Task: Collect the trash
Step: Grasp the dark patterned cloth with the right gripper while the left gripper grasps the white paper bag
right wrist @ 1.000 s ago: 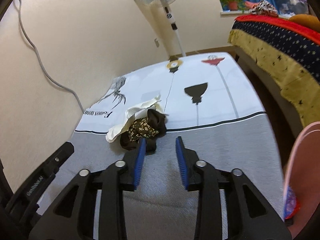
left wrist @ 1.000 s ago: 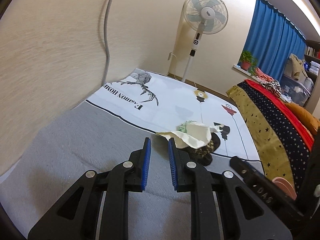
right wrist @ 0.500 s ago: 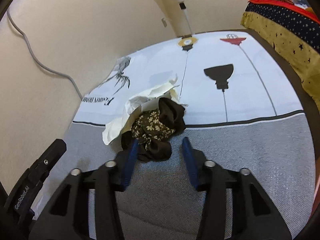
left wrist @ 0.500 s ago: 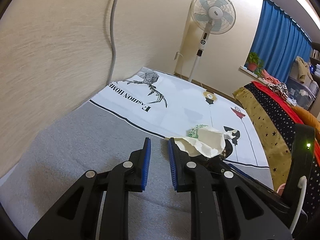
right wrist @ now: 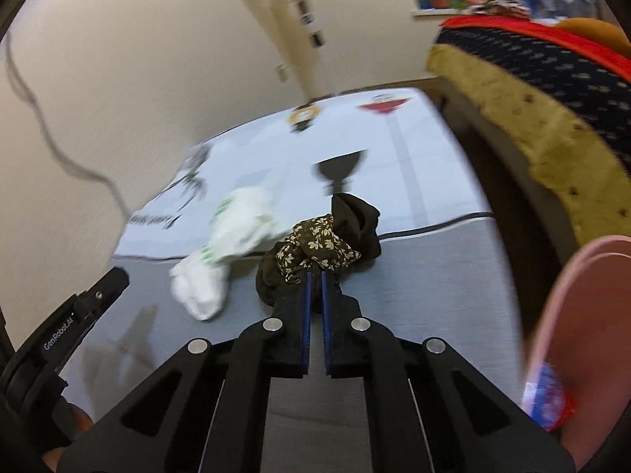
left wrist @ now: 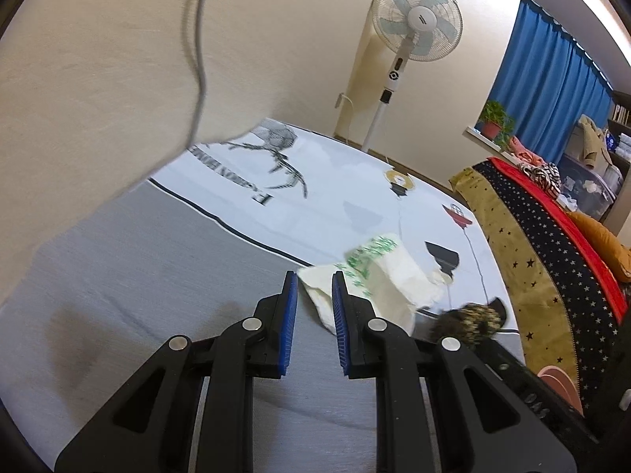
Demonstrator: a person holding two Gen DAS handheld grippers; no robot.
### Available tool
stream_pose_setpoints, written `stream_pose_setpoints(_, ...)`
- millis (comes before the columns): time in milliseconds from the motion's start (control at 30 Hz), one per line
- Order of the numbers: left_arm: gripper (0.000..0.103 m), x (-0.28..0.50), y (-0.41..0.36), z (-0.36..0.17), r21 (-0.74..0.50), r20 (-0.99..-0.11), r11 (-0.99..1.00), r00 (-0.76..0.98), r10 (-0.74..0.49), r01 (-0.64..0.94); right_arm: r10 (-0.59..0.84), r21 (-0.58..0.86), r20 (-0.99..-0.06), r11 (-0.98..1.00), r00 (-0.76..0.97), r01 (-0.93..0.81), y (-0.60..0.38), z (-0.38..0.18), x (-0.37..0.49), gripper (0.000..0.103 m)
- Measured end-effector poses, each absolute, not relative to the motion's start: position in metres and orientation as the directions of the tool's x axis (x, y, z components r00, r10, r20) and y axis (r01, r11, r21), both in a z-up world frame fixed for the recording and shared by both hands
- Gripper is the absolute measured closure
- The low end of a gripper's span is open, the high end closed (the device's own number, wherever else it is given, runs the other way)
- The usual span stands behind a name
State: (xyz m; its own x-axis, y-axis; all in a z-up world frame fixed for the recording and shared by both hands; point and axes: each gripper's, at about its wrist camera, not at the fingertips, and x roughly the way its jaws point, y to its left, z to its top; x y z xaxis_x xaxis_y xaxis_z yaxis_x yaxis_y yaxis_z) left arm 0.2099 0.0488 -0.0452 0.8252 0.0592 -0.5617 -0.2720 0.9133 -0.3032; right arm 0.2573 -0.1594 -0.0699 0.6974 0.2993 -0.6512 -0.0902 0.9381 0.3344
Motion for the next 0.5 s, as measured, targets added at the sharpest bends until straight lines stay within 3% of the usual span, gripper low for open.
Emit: stream_pose_setpoints(500,0.083,0.24,-0.005,-0.06,-0.286,-0.617,0.947,0.785,-0.064,-0.148,0.236,0.352,-0.639,0.936,0.732,0.005,-0.208,-0.068,0.253,0.098)
